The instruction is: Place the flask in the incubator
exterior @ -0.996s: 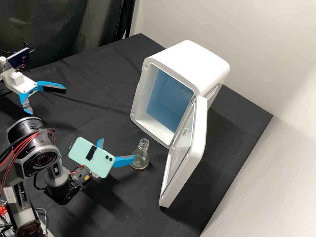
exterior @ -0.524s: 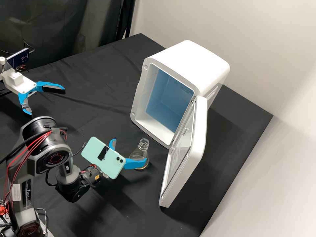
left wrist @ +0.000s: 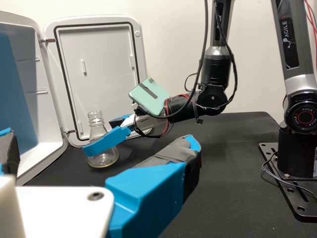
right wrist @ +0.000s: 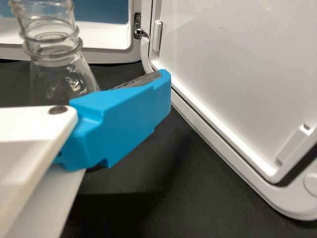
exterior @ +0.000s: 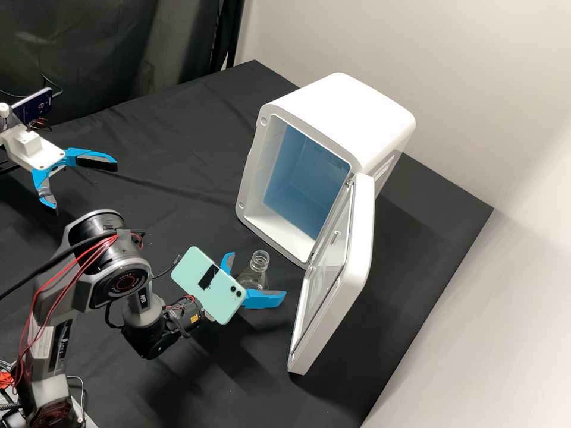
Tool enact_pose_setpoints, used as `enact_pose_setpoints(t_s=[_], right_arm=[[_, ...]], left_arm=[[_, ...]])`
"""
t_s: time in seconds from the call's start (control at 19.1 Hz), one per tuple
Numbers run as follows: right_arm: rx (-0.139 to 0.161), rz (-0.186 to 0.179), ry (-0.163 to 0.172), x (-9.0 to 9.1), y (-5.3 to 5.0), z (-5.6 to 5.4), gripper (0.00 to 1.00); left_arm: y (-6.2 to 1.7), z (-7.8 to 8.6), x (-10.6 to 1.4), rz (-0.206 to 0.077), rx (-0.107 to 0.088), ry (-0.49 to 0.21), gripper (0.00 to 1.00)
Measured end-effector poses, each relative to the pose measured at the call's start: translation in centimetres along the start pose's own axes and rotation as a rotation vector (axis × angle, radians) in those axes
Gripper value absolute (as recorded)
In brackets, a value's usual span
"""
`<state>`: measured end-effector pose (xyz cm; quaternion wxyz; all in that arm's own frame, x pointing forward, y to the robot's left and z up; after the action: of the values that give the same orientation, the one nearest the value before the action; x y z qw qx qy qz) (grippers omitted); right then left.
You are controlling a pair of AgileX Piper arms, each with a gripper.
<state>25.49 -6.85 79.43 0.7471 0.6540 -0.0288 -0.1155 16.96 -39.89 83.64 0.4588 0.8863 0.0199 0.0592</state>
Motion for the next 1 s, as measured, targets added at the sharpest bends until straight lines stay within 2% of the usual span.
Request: enact_pose_setpoints(t_s=[0.26,0.52,0.73,0.79,1.0], right_arm=[[0.007,0.027,-0.012,0.9,0.4,0.2,1.0],[0.015,0.066,-0.034,1.4,1.2,0.8,1.0],[0.016,0.066,-0.035,1.3,1.2,0.9,1.0],[0.016,0.066,-0.035,1.3,1.2,0.9,0.0],[0.018,0.068,-0.038,1.3,1.3,0.9,0.0]], left_arm=[[-0.06,-0.1,0.0,-0.003,-0.003,0.005,1.0],[-0.06,-0.1,0.0,-0.003,-0.003,0.005,1.0],[-0.06,-0.1,0.0,-0.003,-0.003,0.005,1.0],[-0.06,-0.1,0.0,-0.003,-0.003,0.005,1.0],[-0.06,-0.1,0.0,-0.003,-0.003,0.005,1.0]])
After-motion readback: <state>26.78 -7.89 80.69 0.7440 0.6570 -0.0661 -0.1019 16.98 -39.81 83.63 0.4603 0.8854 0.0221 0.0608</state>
